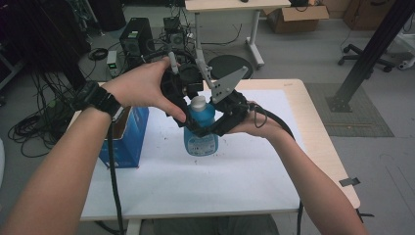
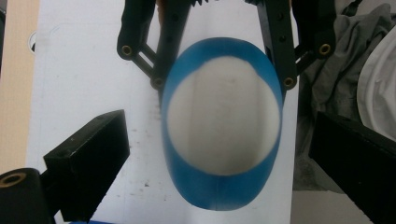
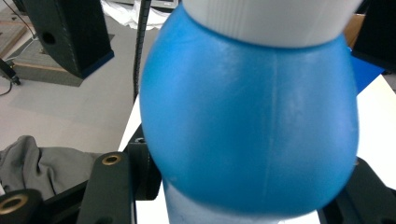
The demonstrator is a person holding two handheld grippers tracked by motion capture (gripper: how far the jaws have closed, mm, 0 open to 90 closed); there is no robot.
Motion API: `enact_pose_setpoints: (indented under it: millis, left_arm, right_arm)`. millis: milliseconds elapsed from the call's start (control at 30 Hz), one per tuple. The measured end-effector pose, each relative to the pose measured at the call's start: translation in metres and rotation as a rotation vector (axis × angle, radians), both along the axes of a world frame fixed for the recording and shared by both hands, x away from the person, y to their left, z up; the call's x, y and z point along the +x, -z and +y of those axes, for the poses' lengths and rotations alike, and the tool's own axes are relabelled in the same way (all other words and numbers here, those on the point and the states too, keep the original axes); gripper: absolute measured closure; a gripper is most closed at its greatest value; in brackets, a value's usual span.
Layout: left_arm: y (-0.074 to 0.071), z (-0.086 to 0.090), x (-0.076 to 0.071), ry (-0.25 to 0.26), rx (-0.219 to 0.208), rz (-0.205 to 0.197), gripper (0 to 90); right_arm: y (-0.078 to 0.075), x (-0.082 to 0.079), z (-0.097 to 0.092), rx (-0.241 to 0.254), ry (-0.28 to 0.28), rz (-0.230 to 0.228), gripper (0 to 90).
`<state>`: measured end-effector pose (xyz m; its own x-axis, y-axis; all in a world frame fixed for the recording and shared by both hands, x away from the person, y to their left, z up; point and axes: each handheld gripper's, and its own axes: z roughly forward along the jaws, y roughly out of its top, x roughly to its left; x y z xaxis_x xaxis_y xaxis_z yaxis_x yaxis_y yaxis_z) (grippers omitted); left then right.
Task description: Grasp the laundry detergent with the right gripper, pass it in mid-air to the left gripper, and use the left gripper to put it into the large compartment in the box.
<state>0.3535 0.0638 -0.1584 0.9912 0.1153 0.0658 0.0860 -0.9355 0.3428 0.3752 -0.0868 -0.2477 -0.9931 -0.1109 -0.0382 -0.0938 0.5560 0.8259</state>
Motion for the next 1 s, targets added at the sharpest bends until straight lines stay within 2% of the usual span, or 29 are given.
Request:
enact_pose_setpoints:
  millis: [267,500,733,1000]
  left_arm:
    - [0.0044,-0.0053,0.0007,0.007,0.015,0.004,7.8]
    - [0.0065,-0.0069,0.002,0.02,0.036,-0.002,17.7]
    - [0.0062,-0.0074,0.0015,0.028,0.036,-0.012,22.7]
    - [0.0062,-0.0075,0.0009,0.028,0.037,-0.004,25.7]
  right_arm:
    - [0.001,-0.0008,-0.0002,0.001,0.001,-0.006,43.0]
    - [0.0017,-0.0014,-0.001,-0.002,0.001,-0.007,43.0]
    - [0.0028,-0.0011,-0.0006,0.0,0.003,-0.013,43.0]
    - [0.0034,-0.0013,0.0008,-0.003,0.003,-0.018,43.0]
